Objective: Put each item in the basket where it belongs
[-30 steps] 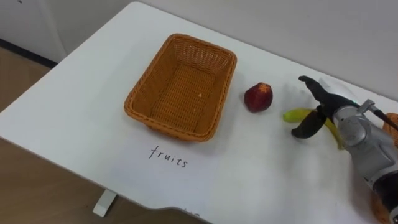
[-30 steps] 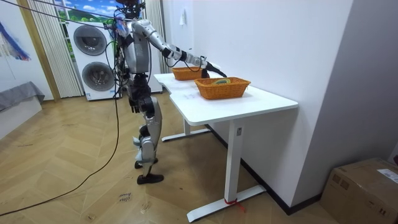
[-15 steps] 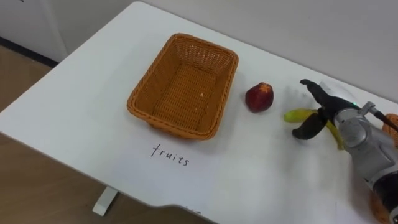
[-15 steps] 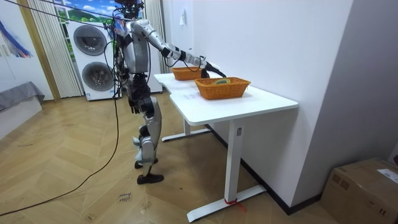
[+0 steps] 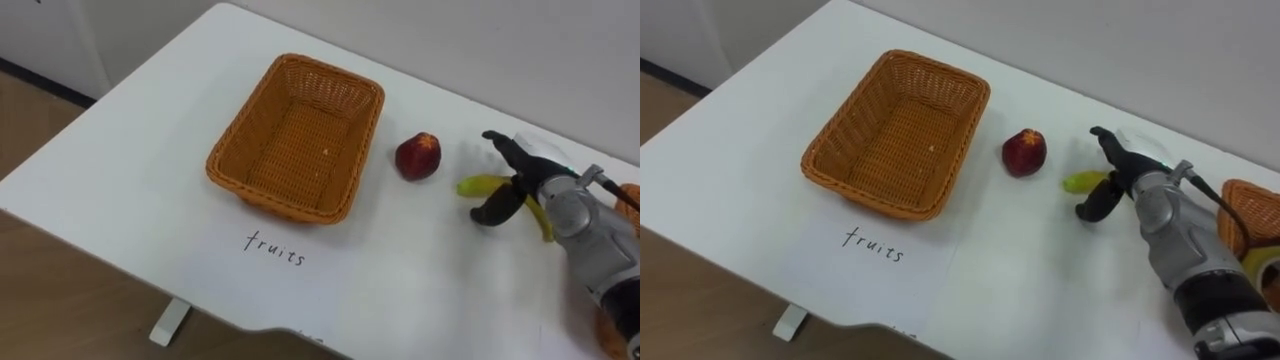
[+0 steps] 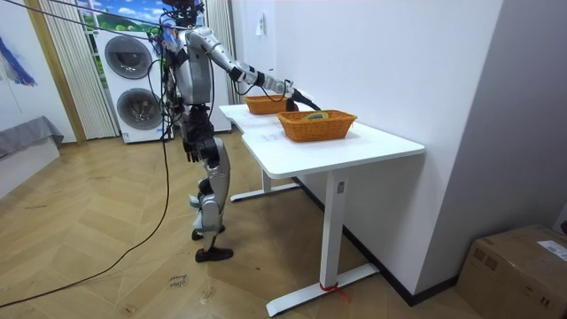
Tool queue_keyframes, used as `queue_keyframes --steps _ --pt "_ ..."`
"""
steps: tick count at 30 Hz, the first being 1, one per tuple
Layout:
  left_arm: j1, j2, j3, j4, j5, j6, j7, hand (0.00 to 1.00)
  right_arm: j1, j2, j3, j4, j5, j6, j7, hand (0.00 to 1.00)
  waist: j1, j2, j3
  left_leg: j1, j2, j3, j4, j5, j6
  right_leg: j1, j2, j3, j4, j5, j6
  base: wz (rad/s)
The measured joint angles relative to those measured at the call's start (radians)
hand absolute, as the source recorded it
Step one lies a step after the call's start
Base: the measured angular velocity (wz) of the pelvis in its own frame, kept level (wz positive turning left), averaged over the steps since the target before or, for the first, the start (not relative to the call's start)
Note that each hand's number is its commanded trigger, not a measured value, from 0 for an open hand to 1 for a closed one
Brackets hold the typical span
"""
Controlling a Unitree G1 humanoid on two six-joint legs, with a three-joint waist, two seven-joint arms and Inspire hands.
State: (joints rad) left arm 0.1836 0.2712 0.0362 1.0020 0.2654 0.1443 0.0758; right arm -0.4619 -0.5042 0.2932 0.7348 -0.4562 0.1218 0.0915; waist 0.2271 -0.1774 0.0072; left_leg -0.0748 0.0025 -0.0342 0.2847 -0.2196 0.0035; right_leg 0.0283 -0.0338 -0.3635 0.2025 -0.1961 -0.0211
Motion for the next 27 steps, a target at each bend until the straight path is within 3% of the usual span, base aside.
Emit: queue_keyframes --steps 9,18,22,23,24,25,27 --pt "0.011 0.015 0.0 0.008 0.001 -0.003 -0.014 0.0 0.0 -0.009 0.0 0.019 0.018 0.001 0.096 0.0 -0.001 -0.006 -0.0018 -0.003 -0.001 -0.004 -0.008 0.0 0.0 0.005 0.0 -0.005 0.0 0.0 0.0 0.01" --pt "0.002 0.017 0.0 0.021 0.001 -0.009 -0.021 0.0 0.0 -0.02 0.0 0.035 0.02 -0.001 0.187 0.0 0.001 0.003 0.0049 -0.003 -0.001 -0.004 -0.002 0.0 0.0 0.007 0.001 0.002 0.0 0.001 -0.001 0.0" --pt "0.004 0.017 0.0 0.037 0.001 -0.014 -0.021 0.0 -0.001 -0.02 -0.001 0.035 0.01 0.003 0.21 0.0 0.001 -0.002 0.0027 -0.004 -0.001 -0.005 -0.002 0.0 0.0 0.006 0.001 0.001 0.001 0.001 -0.001 0.0" --pt "0.004 0.017 0.0 0.039 0.001 -0.014 -0.021 0.0 -0.003 -0.021 -0.001 0.035 0.01 0.003 0.217 0.43 0.001 -0.004 0.0025 -0.004 -0.001 -0.006 -0.002 0.0 0.0 0.006 0.001 0.0 0.001 0.001 -0.001 0.0" --pt "0.004 0.017 0.0 0.04 0.001 -0.014 -0.022 0.0 -0.004 -0.023 -0.001 0.035 0.01 0.003 0.222 0.75 0.001 -0.006 0.003 -0.004 -0.001 -0.006 -0.002 0.0 0.0 0.006 0.001 -0.001 0.001 0.001 -0.001 0.0" --pt "0.004 0.017 0.0 0.041 0.001 -0.015 -0.022 0.0 -0.005 -0.024 -0.001 0.035 0.01 0.003 0.225 0.96 0.001 -0.006 0.0033 -0.004 -0.001 -0.007 -0.002 0.0 0.0 0.006 0.001 -0.001 0.001 0.001 -0.001 0.0" --pt "0.004 0.017 0.0 0.042 0.001 -0.015 -0.022 0.0 -0.006 -0.026 -0.001 0.035 0.01 0.002 0.229 1.0 0.001 -0.007 0.0039 -0.005 -0.001 -0.007 -0.001 0.0 0.0 0.006 0.001 -0.002 0.001 0.001 -0.001 0.0"
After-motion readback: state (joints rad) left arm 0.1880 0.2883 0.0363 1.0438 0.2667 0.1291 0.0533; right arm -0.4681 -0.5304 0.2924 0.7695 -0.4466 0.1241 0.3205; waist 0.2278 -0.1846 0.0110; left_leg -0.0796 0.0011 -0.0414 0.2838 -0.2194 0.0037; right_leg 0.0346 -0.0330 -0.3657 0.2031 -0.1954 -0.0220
